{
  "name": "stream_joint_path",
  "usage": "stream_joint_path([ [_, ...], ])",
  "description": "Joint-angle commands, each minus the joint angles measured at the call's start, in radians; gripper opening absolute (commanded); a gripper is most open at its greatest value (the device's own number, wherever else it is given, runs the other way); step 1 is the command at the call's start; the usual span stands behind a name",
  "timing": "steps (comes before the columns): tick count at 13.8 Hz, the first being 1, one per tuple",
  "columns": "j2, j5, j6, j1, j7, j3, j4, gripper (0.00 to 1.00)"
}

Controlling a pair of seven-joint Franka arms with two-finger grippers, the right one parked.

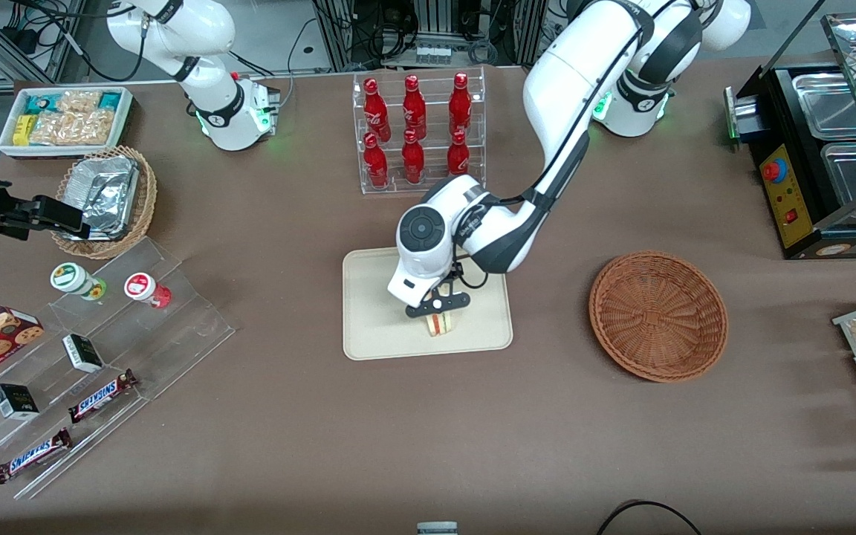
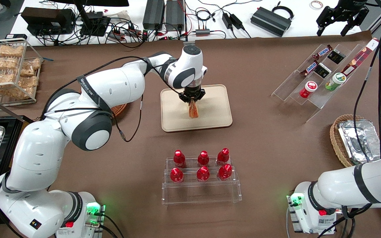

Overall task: Place sandwich from basket to tray
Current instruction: 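Lower the sandwich onto the tray center and open the left gripper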

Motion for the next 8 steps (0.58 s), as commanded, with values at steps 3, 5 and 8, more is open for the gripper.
stream_joint_path([
  [3, -0.023, 0.015, -0.029, -0.016, -0.025, 0.016, 0.034, 1.00],
  [5, -0.046, 0.011, -0.064, -0.012, -0.014, 0.015, 0.052, 1.00],
  [8, -0.052, 0.009, -0.176, -0.010, 0.030, 0.015, 0.144, 1.00],
])
